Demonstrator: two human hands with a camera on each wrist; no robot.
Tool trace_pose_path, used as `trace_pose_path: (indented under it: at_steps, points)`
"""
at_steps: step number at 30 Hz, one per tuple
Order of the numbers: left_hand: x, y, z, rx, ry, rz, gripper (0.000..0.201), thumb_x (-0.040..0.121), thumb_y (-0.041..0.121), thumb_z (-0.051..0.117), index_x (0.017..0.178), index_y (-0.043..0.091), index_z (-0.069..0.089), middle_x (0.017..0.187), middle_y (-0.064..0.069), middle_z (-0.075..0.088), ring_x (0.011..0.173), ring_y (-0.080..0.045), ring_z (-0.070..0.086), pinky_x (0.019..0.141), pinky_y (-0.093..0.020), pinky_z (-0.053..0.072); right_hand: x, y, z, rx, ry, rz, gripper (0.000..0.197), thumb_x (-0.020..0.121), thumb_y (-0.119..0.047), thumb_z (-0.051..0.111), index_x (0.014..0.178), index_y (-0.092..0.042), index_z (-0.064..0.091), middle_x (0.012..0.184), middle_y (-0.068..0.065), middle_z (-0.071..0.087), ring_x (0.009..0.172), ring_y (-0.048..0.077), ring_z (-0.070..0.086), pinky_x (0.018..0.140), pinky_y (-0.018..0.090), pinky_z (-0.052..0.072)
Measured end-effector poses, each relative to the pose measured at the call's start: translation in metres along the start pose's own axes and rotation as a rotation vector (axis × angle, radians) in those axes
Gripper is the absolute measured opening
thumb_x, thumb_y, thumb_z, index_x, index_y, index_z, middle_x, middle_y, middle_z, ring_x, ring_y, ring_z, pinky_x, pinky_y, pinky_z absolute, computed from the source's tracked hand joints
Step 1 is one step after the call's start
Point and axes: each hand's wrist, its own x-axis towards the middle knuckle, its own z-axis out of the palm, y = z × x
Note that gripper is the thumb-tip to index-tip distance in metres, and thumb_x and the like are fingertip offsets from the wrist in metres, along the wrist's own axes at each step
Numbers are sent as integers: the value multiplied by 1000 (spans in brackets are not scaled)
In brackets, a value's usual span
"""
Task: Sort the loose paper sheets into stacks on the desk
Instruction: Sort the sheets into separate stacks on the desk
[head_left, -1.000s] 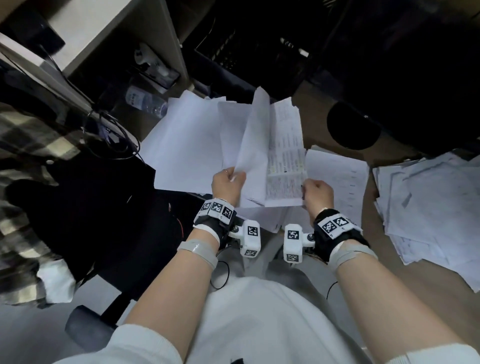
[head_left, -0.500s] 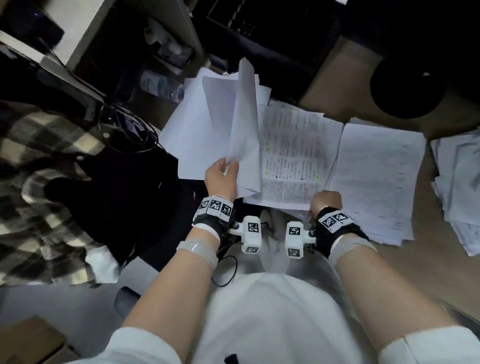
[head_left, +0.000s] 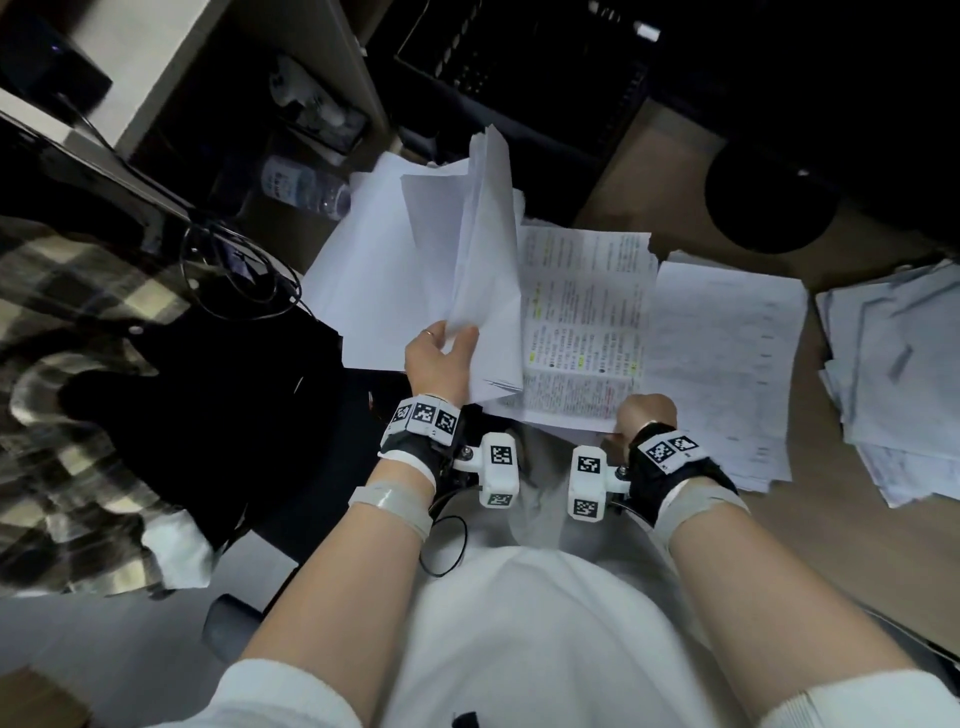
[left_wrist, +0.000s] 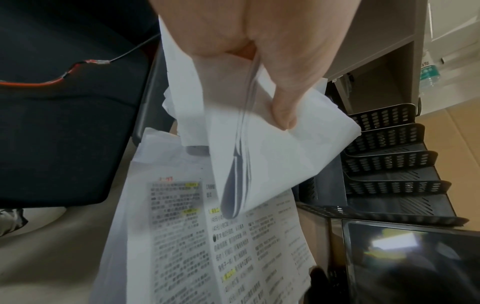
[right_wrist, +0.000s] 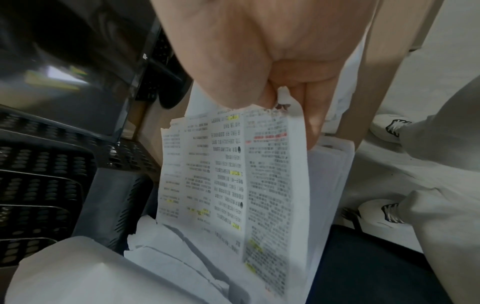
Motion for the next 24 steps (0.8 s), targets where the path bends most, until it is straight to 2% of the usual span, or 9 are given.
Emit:
trace_pose_path:
  at_steps: [2,5,7,9,11,14,18,22,24]
  points:
    - [0,-1,5,-5,-8,-12,18,88,19,70,99,6,72,94,-4,74,84,-13,69,80,-22,53,0,2,-4,-171,17,-7,30,103,-17,44,74,-18,36,75,-2,40,66,17,47,42,23,47]
    - [-3,0,10,13,-26,-27,9,89,17,70,94,9,68,86,5,70,71,11,63,70,-5,45,0,16,-5,-391,-5,-1,43,96,-44,57,65,-18,42,67,-4,47,54,15,43,43,22,26]
    - [-6,0,11,43,-29,-26,5,90,15,69,92,12,65,83,11,65,66,21,58,64,2,40,5,22,1,-393,-29,-62,45,95,-47,57,65,-17,41,67,-3,48,53,13,41,43,22,25]
    - [-7,-1,8,52,-27,-24,8,90,16,70,91,10,65,83,10,67,69,15,60,69,-5,46,9,8,7,-229,-39,19,35,100,-36,52,74,-14,48,82,5,59,67,15,57,50,22,44]
    - [-7,-1,2,62,-28,-30,14,87,21,72,90,7,70,83,3,71,71,0,63,76,-20,52,8,2,16,-174,-43,-33,19,101,-24,49,109,-11,60,117,14,64,99,26,66,67,24,58]
    - [-10,2,-3,32,-37,-40,16,80,23,77,80,8,71,76,-4,73,65,-10,62,70,-26,54,8,-2,25,-43,31,3,60,85,-32,54,136,0,42,129,20,59,106,35,63,75,37,59]
    - [-11,6,3,31,-50,-79,35,66,33,84,71,5,63,67,-2,64,58,-13,55,62,-26,51,-17,-20,11,15,229,-259,54,85,-34,67,130,-12,48,133,13,53,124,33,48,100,43,43]
    - [-8,-4,25,51,-126,-102,71,48,47,92,84,-5,59,74,-11,67,63,-16,58,70,-51,59,-50,-53,3,287,-182,-465,54,85,-46,73,125,-15,56,117,1,67,103,16,67,89,38,56]
    - [-18,9,33,81,-200,-78,69,48,46,92,86,-2,60,75,-12,68,64,-16,60,69,-52,58,-56,-66,1,344,-202,-479,58,83,-46,74,126,-13,54,115,1,68,99,16,68,86,35,57]
